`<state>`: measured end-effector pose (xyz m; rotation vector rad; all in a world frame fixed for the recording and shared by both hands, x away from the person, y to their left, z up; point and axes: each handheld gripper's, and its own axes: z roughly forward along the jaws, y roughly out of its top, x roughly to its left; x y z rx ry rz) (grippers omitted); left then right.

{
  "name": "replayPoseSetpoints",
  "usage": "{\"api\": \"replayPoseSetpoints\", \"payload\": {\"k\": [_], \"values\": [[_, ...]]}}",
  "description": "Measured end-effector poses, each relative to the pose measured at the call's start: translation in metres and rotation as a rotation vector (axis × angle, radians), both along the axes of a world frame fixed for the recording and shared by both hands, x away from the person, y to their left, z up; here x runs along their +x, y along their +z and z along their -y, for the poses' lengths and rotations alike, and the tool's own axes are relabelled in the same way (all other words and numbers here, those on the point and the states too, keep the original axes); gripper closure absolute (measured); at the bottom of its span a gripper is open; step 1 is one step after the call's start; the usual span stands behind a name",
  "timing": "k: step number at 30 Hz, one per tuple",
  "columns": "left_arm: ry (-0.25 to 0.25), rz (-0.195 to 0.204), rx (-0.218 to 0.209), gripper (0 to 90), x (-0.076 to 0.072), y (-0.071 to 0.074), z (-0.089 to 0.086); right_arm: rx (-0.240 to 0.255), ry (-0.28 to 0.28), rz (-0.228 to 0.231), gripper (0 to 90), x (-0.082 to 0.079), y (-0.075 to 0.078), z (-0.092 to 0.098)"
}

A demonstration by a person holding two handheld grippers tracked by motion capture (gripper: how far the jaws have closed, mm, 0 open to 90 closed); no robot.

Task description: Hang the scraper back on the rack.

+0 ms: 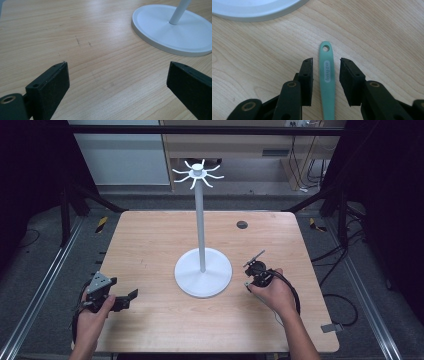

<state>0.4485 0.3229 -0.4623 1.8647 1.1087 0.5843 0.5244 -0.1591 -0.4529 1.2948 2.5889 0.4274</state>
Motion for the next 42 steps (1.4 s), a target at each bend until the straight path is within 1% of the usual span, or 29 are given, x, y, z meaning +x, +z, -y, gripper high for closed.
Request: {"api": "replayPoseSetpoints", "payload": {"k": [1,6,11,15,21,24,25,28,30,34,37,42], "values": [[-0.004,0.001,-0.001,4.1,0.000,0.000,0.000,-0.003,0.007,0.002,64.4,0.001,-0.001,0.001],[-0.008,-0.001,0.009,4.1,0.000,0.000,0.001,0.005,-0.006,-0.009,65.2,0.002,-0.004,0.002],[-0.007,-0.003,0.013,4.2,0.000,0.000,0.001,0.007,-0.003,-0.017,67.0,0.001,-0.007,0.003],[-0.014,-0.002,0.010,4.4,0.000,0.000,0.002,0.013,-0.003,-0.020,68.3,0.001,-0.010,0.007],[-0.023,-0.005,0.019,4.5,0.000,0.000,0.004,0.023,-0.004,-0.027,69.7,0.001,-0.012,0.010],[-0.022,-0.006,0.020,4.5,0.000,0.000,0.004,0.025,-0.001,-0.029,70.7,0.002,-0.013,0.010],[-0.020,-0.006,0.020,4.4,0.000,0.000,0.004,0.032,-0.006,-0.039,72.5,0.001,-0.013,0.009],[-0.014,-0.005,0.019,4.2,0.000,0.000,0.004,0.025,-0.006,-0.036,73.1,0.002,-0.014,0.009],[-0.015,-0.007,0.019,4.2,0.000,-0.001,0.004,0.031,0.003,-0.042,73.3,0.003,-0.014,0.009],[-0.017,-0.007,0.021,4.2,0.000,-0.001,0.004,0.025,0.006,-0.042,73.3,0.003,-0.015,0.009],[-0.018,-0.009,0.022,4.0,0.000,-0.001,0.004,0.024,-0.002,-0.048,73.2,0.004,-0.015,0.008],[-0.017,-0.008,0.022,4.0,0.000,-0.001,0.004,0.028,0.001,-0.056,73.3,0.005,-0.016,0.008]]}}
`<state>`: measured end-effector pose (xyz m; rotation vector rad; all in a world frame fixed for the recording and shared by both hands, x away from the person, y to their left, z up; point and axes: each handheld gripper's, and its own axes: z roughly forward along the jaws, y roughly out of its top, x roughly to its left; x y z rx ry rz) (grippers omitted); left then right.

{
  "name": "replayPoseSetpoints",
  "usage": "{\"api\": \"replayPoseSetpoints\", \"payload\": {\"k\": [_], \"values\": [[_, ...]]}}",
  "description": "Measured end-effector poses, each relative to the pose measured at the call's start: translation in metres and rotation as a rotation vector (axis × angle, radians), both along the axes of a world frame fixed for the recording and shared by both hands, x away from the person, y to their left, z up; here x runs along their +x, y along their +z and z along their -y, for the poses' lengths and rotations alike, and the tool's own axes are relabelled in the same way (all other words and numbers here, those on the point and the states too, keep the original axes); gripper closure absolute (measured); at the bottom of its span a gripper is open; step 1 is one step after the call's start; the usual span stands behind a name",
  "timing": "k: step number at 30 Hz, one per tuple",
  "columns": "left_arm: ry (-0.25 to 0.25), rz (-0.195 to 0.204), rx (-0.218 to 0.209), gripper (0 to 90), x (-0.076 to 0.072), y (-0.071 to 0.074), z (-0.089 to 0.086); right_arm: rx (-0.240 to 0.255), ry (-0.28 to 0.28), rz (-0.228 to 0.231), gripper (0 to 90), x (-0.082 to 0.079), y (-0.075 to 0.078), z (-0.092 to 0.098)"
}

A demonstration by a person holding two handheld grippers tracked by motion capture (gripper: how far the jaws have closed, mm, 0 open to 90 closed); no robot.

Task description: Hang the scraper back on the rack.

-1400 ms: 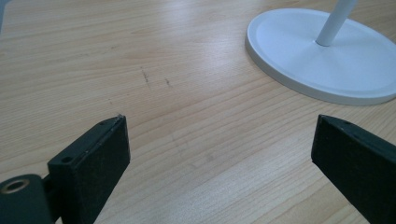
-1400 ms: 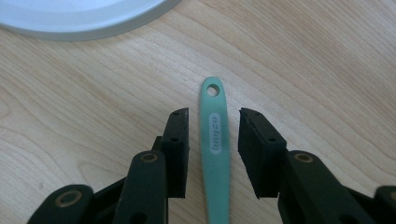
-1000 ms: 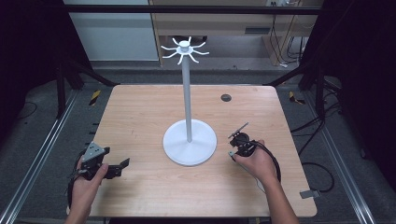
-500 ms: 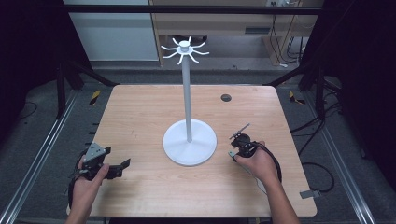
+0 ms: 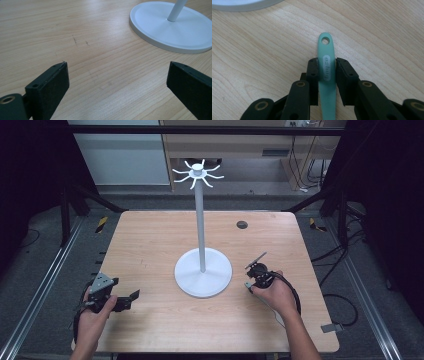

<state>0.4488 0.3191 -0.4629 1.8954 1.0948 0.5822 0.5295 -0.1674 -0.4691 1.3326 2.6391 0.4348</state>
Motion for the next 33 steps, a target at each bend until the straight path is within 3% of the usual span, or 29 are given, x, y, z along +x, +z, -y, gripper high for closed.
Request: {"api": "replayPoseSetpoints", "payload": {"k": [13,20,25,28,33], "values": [[-0.003,-0.012,0.003,4.0,0.003,-0.001,0.001,0.034,0.007,0.014,74.3,-0.002,0.003,0.006],[-0.016,-0.010,0.003,4.0,0.005,0.001,0.001,0.103,-0.012,0.088,74.4,-0.007,0.026,0.019],[-0.009,-0.031,-0.042,4.1,0.007,0.000,-0.003,0.161,-0.033,0.139,74.4,-0.014,0.043,0.032],[-0.005,-0.032,-0.048,4.1,0.007,0.000,-0.003,0.197,-0.042,0.164,74.5,-0.015,0.052,0.038],[-0.004,-0.027,-0.039,4.2,0.006,0.001,-0.003,0.209,-0.058,0.211,74.4,-0.021,0.066,0.046]]}}
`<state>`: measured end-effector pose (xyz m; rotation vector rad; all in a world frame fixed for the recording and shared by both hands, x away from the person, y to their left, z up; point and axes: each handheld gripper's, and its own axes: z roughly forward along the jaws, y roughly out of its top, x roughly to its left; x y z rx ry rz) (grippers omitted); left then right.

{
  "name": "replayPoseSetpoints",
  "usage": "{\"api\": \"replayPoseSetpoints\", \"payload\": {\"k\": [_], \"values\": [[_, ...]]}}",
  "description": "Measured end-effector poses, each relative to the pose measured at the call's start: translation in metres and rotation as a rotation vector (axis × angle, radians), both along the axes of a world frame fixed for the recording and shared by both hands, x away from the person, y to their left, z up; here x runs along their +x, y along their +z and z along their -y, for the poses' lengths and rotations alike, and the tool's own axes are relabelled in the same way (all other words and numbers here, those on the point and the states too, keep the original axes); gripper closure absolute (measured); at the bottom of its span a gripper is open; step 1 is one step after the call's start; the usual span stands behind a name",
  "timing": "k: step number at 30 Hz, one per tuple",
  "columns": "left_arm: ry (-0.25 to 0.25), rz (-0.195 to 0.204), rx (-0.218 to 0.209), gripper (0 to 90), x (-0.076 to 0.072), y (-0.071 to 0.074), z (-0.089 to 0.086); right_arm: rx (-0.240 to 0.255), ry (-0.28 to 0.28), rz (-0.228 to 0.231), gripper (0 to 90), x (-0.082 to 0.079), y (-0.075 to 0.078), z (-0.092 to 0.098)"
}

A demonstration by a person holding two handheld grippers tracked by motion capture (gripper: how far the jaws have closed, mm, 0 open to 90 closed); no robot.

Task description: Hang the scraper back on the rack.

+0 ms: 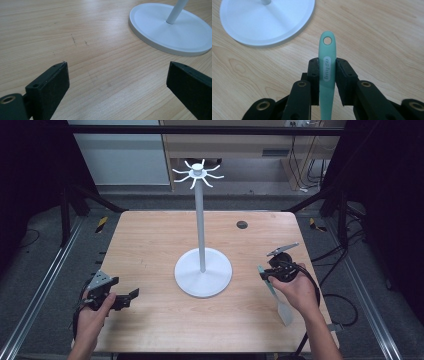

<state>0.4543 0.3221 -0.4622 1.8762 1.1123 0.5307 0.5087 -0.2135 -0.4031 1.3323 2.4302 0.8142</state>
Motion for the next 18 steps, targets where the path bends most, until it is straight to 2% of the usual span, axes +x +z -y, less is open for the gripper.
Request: {"api": "replayPoseSetpoints", "payload": {"k": [6,11,18], "values": [[-0.001,0.011,0.053,4.2,-0.004,0.000,0.002,0.025,0.000,0.041,74.5,-0.008,0.011,0.004],[0.011,0.020,0.051,4.2,-0.005,0.000,0.000,0.055,-0.026,0.117,74.5,-0.015,0.027,0.008],[0.026,0.019,0.046,4.3,-0.004,0.000,-0.004,0.064,-0.035,0.165,74.5,-0.017,0.044,0.009]]}}
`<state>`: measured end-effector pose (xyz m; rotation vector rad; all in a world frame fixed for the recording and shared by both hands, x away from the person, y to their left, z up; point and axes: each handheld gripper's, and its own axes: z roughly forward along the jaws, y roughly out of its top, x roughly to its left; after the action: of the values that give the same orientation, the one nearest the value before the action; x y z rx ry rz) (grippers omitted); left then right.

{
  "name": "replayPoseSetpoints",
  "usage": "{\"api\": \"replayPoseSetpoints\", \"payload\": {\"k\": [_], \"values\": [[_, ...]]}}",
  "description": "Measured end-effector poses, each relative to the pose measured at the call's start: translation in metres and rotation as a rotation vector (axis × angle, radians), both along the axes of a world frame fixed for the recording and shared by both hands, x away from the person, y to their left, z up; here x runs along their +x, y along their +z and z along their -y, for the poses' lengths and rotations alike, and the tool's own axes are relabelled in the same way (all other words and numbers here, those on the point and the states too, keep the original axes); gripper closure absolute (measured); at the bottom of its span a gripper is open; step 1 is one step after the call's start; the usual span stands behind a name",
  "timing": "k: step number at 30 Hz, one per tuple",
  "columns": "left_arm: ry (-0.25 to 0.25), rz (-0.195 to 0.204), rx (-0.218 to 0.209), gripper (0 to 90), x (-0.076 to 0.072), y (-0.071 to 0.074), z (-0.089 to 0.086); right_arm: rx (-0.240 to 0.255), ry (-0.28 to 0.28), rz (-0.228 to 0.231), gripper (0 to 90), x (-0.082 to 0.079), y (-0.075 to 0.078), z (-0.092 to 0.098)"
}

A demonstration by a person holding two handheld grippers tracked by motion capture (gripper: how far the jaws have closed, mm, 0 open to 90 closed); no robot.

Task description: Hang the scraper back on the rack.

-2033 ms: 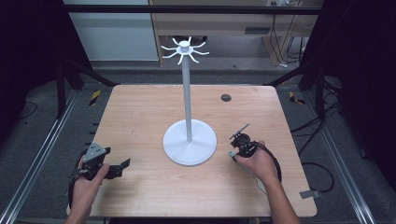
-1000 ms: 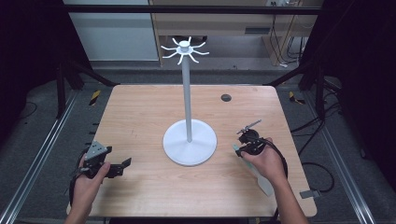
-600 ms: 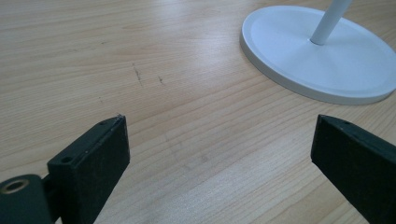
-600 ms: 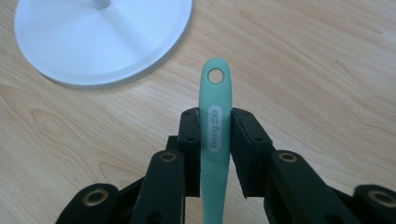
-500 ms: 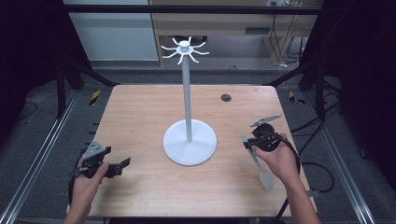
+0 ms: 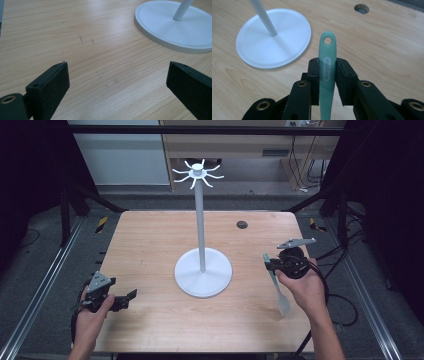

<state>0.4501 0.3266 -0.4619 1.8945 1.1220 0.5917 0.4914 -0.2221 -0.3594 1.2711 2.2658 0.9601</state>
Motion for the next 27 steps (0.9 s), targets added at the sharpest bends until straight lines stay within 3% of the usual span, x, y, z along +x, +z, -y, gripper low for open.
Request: {"api": "replayPoseSetpoints", "payload": {"k": [11,14,27], "values": [[0.004,-0.005,-0.009,4.3,0.000,-0.001,0.000,0.044,0.019,0.082,74.5,-0.002,0.028,-0.004],[0.002,0.002,-0.011,4.4,-0.001,0.000,0.000,0.034,0.029,0.118,74.5,-0.003,0.034,-0.009],[0.007,0.004,-0.010,4.6,-0.001,0.000,-0.002,0.079,0.022,0.174,74.5,-0.012,0.046,-0.013]]}}
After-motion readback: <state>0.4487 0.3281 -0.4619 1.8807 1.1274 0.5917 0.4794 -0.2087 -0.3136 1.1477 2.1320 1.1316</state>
